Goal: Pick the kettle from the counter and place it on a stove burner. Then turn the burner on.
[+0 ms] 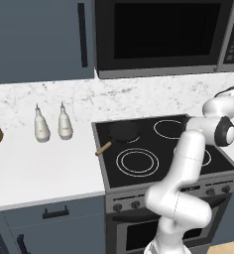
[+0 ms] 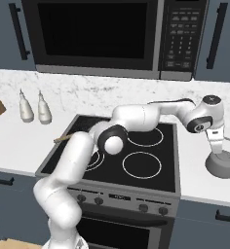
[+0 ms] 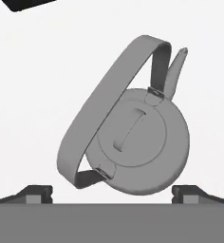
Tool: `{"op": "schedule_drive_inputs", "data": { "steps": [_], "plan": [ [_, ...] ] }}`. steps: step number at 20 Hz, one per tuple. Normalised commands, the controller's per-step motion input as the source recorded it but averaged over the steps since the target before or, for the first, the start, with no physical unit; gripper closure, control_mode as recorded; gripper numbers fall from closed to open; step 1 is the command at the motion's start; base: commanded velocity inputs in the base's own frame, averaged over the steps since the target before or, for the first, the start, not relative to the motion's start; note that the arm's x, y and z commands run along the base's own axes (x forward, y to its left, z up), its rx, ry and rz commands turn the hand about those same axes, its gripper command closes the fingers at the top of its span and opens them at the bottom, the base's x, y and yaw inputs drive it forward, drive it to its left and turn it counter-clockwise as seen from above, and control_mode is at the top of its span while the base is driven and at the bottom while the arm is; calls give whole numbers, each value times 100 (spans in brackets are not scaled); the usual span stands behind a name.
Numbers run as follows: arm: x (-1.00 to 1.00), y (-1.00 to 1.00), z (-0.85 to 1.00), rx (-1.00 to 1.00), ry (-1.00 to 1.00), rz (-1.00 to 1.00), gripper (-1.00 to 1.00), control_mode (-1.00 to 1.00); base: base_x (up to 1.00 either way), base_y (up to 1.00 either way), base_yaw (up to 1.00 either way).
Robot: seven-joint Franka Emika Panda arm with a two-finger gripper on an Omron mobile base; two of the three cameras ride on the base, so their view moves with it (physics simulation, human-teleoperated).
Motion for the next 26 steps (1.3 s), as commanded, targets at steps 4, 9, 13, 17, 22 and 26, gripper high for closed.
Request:
{"op": "schedule_drive_inputs", "data": {
  "steps": [4,9,13,17,22,26],
  "plan": [
    [18,-34,-9,0,0,-16,-100,-100,0,0,0],
    [20,-34,-2,0,0,-14,-100,-100,0,0,0],
    [27,-30,-2,0,0,-10,-100,-100,0,0,0],
    [21,-22,-5,0,0,-5,-100,-100,0,0,0],
    [-10,-28,-19,0,0,-4,100,-100,0,0,0],
    [-88,-5,-32,0,-1,0,100,-100,0,0,0]
  ]
}}
